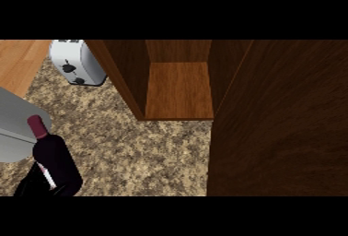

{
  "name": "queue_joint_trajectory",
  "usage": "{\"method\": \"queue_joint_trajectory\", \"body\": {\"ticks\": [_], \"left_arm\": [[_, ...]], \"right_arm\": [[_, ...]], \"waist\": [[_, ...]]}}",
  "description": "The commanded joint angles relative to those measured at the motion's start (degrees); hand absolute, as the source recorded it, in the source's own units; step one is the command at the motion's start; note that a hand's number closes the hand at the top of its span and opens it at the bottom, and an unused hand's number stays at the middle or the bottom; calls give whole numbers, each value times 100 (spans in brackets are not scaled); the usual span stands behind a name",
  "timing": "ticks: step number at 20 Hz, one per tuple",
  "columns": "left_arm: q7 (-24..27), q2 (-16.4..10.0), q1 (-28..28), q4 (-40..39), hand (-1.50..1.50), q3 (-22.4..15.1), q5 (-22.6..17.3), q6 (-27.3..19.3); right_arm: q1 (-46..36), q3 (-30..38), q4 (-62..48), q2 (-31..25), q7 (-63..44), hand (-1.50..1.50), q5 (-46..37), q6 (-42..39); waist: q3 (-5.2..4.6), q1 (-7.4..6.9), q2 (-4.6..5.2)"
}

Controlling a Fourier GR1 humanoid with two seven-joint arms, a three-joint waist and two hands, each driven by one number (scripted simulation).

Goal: Pick up the wine, place it into the cabinet and close the cabinet

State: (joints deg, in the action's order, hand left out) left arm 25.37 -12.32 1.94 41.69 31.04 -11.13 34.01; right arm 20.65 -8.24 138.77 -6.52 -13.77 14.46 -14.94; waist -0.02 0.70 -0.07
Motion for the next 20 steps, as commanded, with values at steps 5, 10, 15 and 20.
{"method": "queue_joint_trajectory", "body": {"ticks": [5, 10, 15, 20], "left_arm": [[-19, 223, 232, -391, 150, -338, -101, 544], [1283, -10, -31, -146, 150, -681, 716, 59], [1739, 574, 284, 286, 150, -1044, 1067, -908], [2208, 878, 619, 386, 150, -1368, 1530, -1768]], "right_arm": [[145, 208, 834, -142, -500, -150, 709, -9], [86, -141, 508, 187, -226, -150, 130, 169], [122, -134, 680, 84, -368, -150, 153, 173], [291, 163, 741, -129, -230, -150, 550, -83]], "waist": [[2, -26, -4], [-6, -30, 1], [-5, -10, -2], [-3, 32, 1]]}}
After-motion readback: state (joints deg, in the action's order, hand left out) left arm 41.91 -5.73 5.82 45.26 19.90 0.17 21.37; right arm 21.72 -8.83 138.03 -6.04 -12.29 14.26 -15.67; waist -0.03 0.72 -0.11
